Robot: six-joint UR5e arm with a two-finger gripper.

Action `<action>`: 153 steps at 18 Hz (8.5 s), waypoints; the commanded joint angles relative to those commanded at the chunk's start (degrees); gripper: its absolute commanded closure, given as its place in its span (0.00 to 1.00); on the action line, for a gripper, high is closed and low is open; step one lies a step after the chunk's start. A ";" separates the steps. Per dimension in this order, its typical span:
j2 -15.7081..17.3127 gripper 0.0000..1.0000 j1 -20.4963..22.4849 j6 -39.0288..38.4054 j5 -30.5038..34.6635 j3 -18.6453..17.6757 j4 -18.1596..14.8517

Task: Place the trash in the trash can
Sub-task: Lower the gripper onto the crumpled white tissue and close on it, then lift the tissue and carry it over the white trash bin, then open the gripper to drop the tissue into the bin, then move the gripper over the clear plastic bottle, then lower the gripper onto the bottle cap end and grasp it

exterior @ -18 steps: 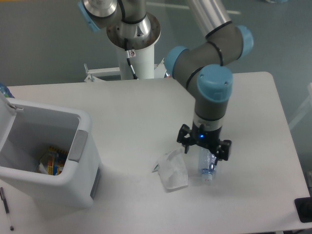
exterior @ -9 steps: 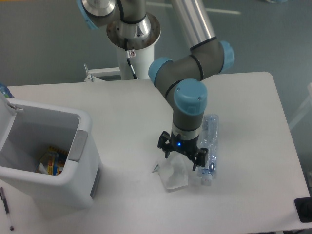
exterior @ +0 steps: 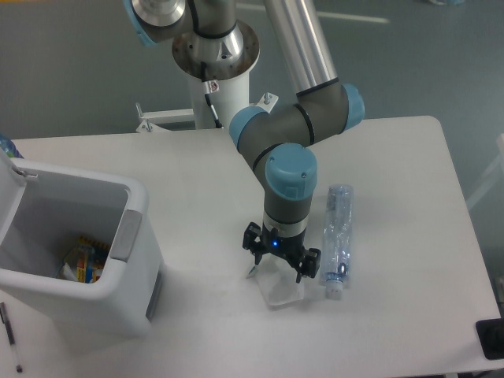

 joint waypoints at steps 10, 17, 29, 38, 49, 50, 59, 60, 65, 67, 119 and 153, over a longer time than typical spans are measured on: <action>-0.35 1.00 0.18 -1.49 -0.18 1.14 0.00; -0.18 1.00 0.88 -1.58 -3.50 1.84 0.00; 6.66 1.00 1.14 -12.56 -15.98 5.27 -0.09; 15.11 1.00 -2.10 -22.32 -25.93 9.14 -0.18; 21.70 1.00 -9.58 -29.88 -27.42 12.13 -0.26; 22.06 1.00 -10.10 -29.88 -27.33 12.04 -0.26; 22.24 0.77 -14.15 -29.80 -26.89 11.51 -0.44; 22.15 0.68 -14.24 -29.79 -26.98 11.43 -0.44; 21.19 0.00 -14.24 -29.35 -26.89 10.90 -0.18; 20.92 0.00 -14.15 -29.71 -26.89 10.64 -0.18; -7.38 0.00 5.89 -0.45 2.29 23.03 -22.76; -11.34 0.38 -0.26 -11.16 26.46 16.52 -18.90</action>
